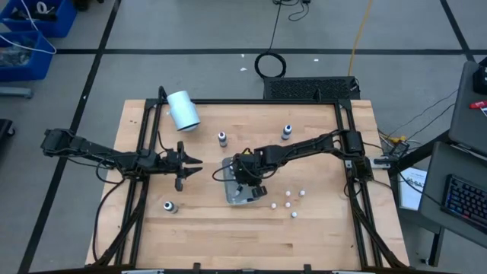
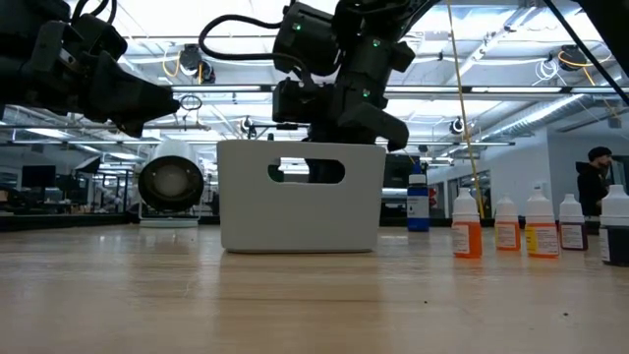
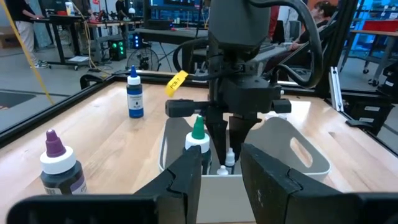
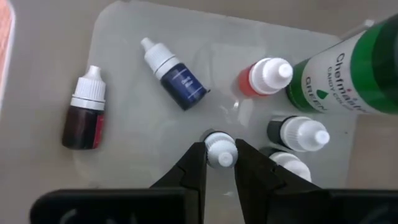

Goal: Pick & Place food coloring
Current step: Put the blue food coloring bottle into the bin

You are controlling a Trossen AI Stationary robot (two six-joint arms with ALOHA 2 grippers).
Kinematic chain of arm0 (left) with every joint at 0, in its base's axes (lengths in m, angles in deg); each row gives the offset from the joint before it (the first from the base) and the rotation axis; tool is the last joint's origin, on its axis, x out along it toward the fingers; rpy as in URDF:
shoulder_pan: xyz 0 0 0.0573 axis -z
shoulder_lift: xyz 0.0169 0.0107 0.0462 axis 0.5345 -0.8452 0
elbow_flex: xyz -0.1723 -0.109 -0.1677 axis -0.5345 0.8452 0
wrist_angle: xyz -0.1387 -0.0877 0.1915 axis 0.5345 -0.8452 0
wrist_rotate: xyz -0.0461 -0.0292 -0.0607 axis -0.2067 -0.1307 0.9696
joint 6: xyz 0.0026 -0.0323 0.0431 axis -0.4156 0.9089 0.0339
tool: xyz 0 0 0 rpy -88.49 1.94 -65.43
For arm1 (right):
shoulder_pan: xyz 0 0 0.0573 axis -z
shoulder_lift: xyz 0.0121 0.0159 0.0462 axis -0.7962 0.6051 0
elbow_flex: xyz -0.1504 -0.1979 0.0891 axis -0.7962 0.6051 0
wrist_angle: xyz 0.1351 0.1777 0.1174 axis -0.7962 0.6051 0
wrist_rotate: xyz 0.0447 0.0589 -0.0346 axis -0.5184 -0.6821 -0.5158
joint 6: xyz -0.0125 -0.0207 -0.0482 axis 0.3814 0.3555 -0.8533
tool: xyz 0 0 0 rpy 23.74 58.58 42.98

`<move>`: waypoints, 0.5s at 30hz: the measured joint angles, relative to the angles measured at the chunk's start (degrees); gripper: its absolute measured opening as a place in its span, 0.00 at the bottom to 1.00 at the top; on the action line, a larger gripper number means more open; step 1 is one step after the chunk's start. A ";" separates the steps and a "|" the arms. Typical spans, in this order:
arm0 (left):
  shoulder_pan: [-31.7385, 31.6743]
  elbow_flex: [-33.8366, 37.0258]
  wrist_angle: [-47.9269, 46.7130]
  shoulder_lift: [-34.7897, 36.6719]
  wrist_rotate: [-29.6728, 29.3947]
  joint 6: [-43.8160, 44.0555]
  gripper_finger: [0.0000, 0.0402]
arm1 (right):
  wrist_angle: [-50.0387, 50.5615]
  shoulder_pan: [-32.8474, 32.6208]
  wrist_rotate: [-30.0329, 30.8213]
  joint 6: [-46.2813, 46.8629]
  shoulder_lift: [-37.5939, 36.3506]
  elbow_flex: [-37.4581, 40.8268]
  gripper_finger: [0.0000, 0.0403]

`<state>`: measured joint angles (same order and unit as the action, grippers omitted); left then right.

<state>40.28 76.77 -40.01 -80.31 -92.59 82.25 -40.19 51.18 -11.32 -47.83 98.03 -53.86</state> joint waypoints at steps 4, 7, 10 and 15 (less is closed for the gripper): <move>0.02 0.00 0.00 0.00 0.00 -0.01 0.29 | -0.34 -0.07 0.00 0.00 0.00 0.02 0.15; 0.01 0.00 -0.02 0.00 0.00 0.00 0.29 | -0.60 -0.37 0.07 0.00 0.00 0.07 0.21; 0.02 0.00 -0.02 0.00 0.00 0.01 0.29 | -1.26 -0.85 0.15 0.00 0.00 0.08 0.27; 0.00 0.00 -0.04 0.00 0.00 0.01 0.29 | -1.20 -1.50 0.47 0.26 -0.23 0.09 0.32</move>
<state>40.28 76.77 -40.06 -80.31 -92.59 82.26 -41.39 49.68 -10.86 -47.58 97.79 -53.77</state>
